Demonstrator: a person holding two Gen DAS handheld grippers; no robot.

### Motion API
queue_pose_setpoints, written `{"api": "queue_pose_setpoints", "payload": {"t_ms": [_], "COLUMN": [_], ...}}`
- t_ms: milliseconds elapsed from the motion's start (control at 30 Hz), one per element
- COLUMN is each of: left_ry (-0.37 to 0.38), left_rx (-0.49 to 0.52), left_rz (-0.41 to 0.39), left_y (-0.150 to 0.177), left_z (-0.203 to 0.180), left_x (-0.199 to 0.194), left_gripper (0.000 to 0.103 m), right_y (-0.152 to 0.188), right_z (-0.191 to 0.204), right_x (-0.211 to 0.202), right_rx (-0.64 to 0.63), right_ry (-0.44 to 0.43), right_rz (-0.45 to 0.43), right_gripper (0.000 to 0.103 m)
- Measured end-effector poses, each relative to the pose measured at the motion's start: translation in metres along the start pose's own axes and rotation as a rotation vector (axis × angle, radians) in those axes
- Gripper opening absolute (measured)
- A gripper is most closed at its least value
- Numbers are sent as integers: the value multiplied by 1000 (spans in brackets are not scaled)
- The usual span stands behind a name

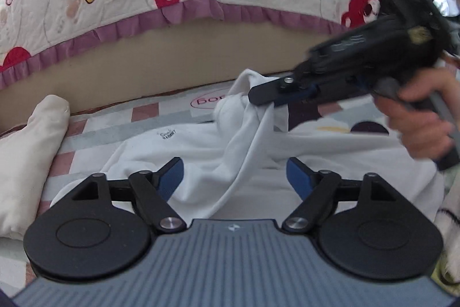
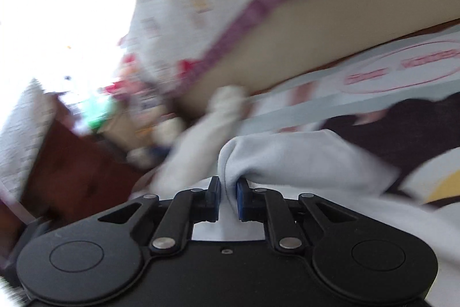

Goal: Fold clothes

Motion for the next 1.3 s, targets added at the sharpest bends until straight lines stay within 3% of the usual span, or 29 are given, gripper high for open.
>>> {"api": "queue_pose_setpoints", "payload": {"t_ms": [100,167,200,267,300,333,367,400,467,567,733,900,967,1033,1167,1233,1300], "left_ry": [18,18,-19,-101,-167,-193,-227,-291,-447,-643,-679,-637,-605,-558,-462,-417,-424], "left_rx": [-39,-86,-93,-113,-152,-212,-267,-300,-318,-306,-446,-537,-605,-688,-853,-928,-937], "left_rz": [41,72,130,245,275,252,232,231,246,283,274,216,224,258,325,359,375], "left_y": [7,15,19,27,29,29,31,36,48,69,104,110,122,141,177,194,206], "left_z": [4,10,16,30,45,62,78,98,132,167,187,194,204,212,229,236,235], "left_x": [12,17,18,17,7,-9,-25,-42,-77,-123,-159,-175,-177,-171,-160,-155,-160], "left_gripper": [85,79,47,8,8,8,8,8,8,8,8,8,10,19,19,20,20], "right_y": [19,31,37,44,44,43,41,34,21,6,0,-9,-14,-22,-27,-28,-29], "right_z": [33,52,56,57,50,41,30,14,-17,-39,-63,-98,-102,-96,-78,-79,-80], "right_x": [0,-3,-5,-6,-4,-2,2,7,16,16,19,17,16,20,50,60,70], "right_rx": [-13,-64,-86,-112,-100,-70,-31,10,84,75,36,57,45,-13,-134,-139,-144], "right_ry": [-196,-256,-267,-254,-239,-261,-276,-225,-123,0,200,406,433,445,420,435,451], "right_rz": [102,163,184,208,221,242,260,242,203,135,69,37,36,75,209,216,224], "right_gripper": [14,14,14,16,18,24,35,50,51,51,56,61,61,61,61,61,61]}}
Point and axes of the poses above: each gripper's, at about its wrist camera, not at the fingertips, and x roughly the way its jaws point, z to its left, y to its underside, the point moved 8 cm from there along x, roughly the way its jaws point, and after that the axes turned 10 degrees about x, right-handed, at the moved point
